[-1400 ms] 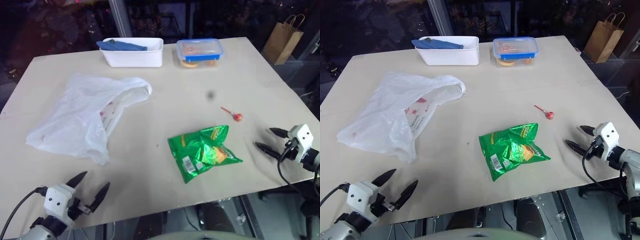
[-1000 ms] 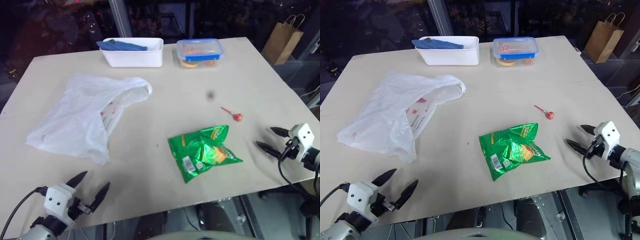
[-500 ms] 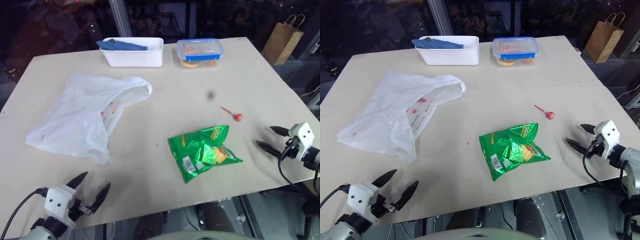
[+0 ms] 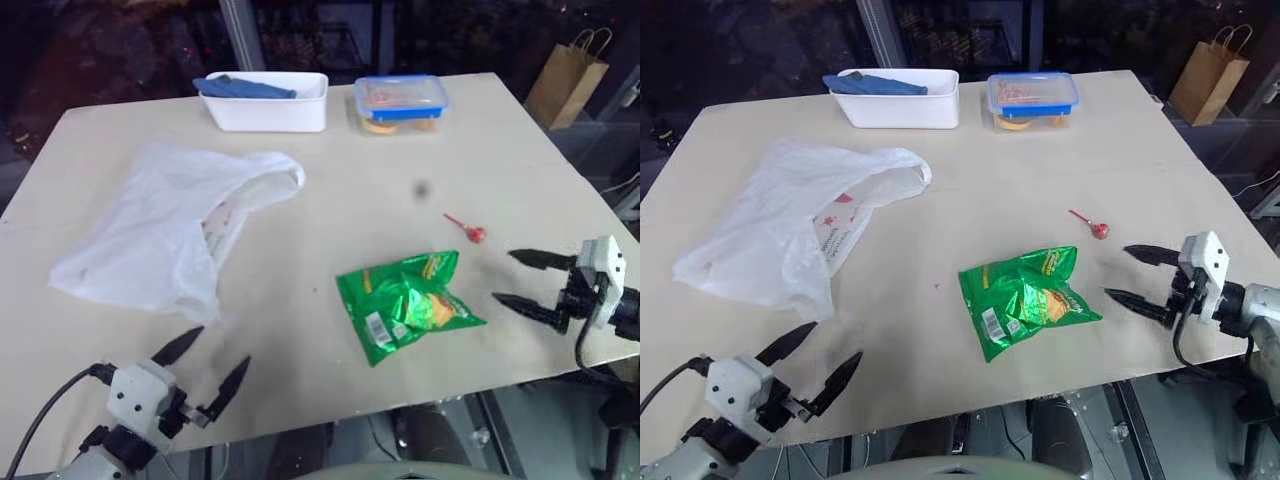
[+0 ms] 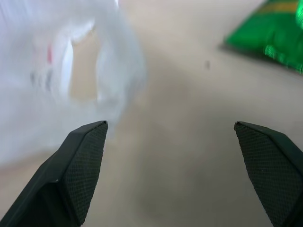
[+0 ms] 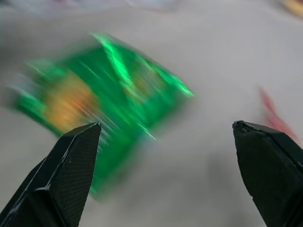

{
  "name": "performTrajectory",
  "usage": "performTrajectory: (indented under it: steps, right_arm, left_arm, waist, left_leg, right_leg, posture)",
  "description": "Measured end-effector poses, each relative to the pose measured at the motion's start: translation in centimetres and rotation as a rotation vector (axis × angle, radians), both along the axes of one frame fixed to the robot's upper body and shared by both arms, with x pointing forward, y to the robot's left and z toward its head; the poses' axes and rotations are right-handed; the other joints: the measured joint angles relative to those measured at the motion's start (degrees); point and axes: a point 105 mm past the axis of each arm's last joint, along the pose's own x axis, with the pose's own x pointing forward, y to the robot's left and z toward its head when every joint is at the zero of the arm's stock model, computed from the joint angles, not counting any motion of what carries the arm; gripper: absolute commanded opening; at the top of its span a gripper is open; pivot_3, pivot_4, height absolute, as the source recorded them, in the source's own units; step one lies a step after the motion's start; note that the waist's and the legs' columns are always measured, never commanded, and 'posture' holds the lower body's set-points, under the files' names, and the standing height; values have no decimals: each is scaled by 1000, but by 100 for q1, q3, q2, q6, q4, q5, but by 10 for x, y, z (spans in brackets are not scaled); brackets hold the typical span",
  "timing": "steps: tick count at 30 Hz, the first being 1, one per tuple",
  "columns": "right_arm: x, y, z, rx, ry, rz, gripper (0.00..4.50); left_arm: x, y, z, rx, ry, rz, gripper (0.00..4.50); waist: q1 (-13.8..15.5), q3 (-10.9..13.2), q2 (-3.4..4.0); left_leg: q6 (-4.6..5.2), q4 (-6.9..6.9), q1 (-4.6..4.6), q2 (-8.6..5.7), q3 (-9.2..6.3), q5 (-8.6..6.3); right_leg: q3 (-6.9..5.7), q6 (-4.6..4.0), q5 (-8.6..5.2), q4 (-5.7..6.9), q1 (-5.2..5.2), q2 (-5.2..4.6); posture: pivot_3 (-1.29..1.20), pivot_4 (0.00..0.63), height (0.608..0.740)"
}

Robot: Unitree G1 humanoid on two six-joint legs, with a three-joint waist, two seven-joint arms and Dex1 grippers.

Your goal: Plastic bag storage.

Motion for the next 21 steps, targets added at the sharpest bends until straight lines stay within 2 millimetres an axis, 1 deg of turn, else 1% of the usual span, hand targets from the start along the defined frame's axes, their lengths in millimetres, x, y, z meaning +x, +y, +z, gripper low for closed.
performTrajectory:
  steps: [2, 4, 5, 7, 8, 13, 14, 18, 21]
  right_arm:
    - [-14, 27, 20, 43, 12, 113, 4500]
    - [-18, 35, 26, 62, 35, 151, 4500]
    - [-20, 41, 30, 67, 57, 179, 4500]
    - [-23, 48, 34, 70, 76, 214, 4500]
    - [-22, 53, 39, 75, 73, 234, 4500]
    - [-21, 58, 42, 90, 63, 249, 4500]
    - [-21, 58, 39, 80, 63, 248, 4500]
    - [-21, 56, 32, 66, 63, 241, 4500]
    - [-19, 55, 30, 69, 50, 230, 4500]
  left_arm:
    - [2, -4, 11, -20, -34, 60, 4470]
    - [1, -5, 11, -34, -28, 124, 4470]
    - [0, -9, 10, -43, -21, 167, 4470]
    - [1, -18, 10, -56, -22, 192, 4470]
    - [5, -20, 12, -54, -42, 230, 4470]
    - [18, -20, 12, -10, -98, 310, 4470]
    - [25, -20, 7, 17, -105, 329, 4470]
    - [39, -14, -10, 57, -93, 429, 4470]
    - [47, -13, -13, 69, -102, 460, 4470]
  waist:
    - [9, 4, -27]
    - [14, 4, -44]
    - [14, 9, -51]
    - [30, 10, -63]
    - [47, 9, -61]
    - [86, 8, -58]
    - [106, 6, -55]
    - [158, 6, -56]
    - [162, 6, -56]
  left_leg:
    - [0, 7, -2, 0, -9, 0]
    - [-2, 13, -8, -3, -10, -1]
    - [-2, 18, -16, -8, -11, -1]
    - [-2, 21, -25, -11, -22, -1]
    - [-2, 28, -40, -12, -33, -1]
    - [-2, 37, -58, -12, -54, -1]
    - [-2, 37, -59, -14, -54, -1]
    - [-2, 47, -62, -15, -55, -1]
    - [-2, 54, -64, -14, -59, -1]
  right_leg:
    - [-11, 1, -1, 0, 1, 2]
    - [-13, 1, 0, -2, 1, 0]
    - [-13, 3, 0, -5, 0, -3]
    - [-20, 5, 2, -7, -2, -3]
    - [-32, 5, 3, -8, -8, -3]
    - [-55, -6, 24, -8, -13, -3]
    - [-55, 4, 30, -10, -13, -4]
    - [-57, 5, 33, -9, -12, -6]
    - [-63, 5, 33, -6, -11, -6]
  posture:
    - [0, 150, 740]
    - [0, 150, 740]
    - [0, 150, 740]
    - [0, 150, 740]
    - [0, 150, 740]
    - [0, 150, 740]
    - [0, 150, 740]
    - [0, 150, 740]
    - [0, 150, 740]
